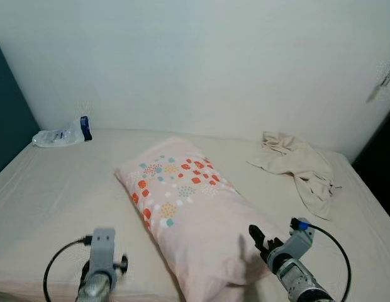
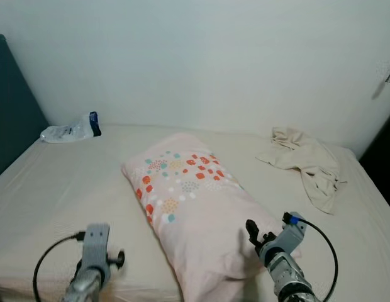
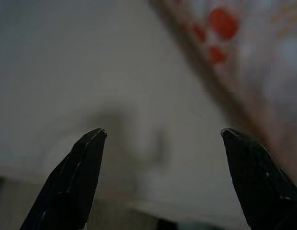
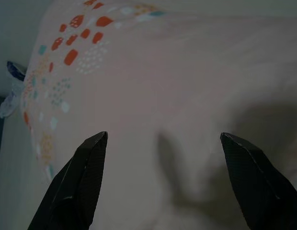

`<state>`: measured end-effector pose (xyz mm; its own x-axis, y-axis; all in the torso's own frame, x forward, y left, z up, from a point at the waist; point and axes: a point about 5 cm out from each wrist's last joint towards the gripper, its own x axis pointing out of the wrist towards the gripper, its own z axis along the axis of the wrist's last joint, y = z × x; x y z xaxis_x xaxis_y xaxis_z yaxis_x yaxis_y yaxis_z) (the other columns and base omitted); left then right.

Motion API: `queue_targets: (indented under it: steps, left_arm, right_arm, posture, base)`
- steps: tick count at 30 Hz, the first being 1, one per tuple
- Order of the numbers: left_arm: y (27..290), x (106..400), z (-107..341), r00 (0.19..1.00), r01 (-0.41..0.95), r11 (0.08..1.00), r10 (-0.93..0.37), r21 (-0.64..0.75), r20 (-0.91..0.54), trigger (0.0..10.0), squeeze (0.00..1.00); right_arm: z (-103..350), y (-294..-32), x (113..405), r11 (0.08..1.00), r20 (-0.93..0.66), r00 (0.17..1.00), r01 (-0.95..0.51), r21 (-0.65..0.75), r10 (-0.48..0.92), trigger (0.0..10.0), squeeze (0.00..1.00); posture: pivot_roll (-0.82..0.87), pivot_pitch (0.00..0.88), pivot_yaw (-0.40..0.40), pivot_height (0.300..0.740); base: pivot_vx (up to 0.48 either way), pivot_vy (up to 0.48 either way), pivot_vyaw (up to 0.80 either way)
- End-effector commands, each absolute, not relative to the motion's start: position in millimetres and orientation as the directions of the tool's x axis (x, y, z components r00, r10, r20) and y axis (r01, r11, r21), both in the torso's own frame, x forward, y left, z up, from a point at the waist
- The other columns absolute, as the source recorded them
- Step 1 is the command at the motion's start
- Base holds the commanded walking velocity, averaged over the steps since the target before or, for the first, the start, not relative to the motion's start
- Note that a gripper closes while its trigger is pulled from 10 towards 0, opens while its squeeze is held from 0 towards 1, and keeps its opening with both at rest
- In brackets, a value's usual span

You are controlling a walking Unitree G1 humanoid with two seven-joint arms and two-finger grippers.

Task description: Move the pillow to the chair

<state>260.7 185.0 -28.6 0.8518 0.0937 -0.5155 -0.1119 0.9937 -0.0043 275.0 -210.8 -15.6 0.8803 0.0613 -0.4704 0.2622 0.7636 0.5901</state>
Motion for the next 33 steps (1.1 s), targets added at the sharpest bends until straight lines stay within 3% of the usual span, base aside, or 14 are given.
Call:
queue_targets:
  steps: [1,13,33]
  left_arm:
    - [174,254,-35,0.843,-0.077,0.996,0.038,-0.051,-0.537,10.0,0.0]
    - [155,251,-39,0.839,-0.026,0.994,-0.034,-0.102,-0.542,10.0,0.0]
    - [142,254,-36,0.845,0.036,0.99,-0.103,-0.137,-0.524,10.0,0.0]
  right_arm:
    - [-15,-207,278,0.72,-0.463,0.884,0.281,0.634,0.062,10.0,0.0]
    - [-7,-207,286,0.714,-0.451,0.888,0.255,0.652,0.094,10.0,0.0]
    - [-10,-205,284,0.731,-0.486,0.868,0.269,0.628,0.098,10.0,0.0]
  posture:
    - [0.06,0.0,-0.029,0.74]
    - [0.06,0.0,-0.034,0.72]
    - [0.05,0.0,-0.034,0.63]
  base:
    - [0.0,0.0,0.0]
    - [0.0,0.0,0.0]
    - [0.0,0.0,0.0]
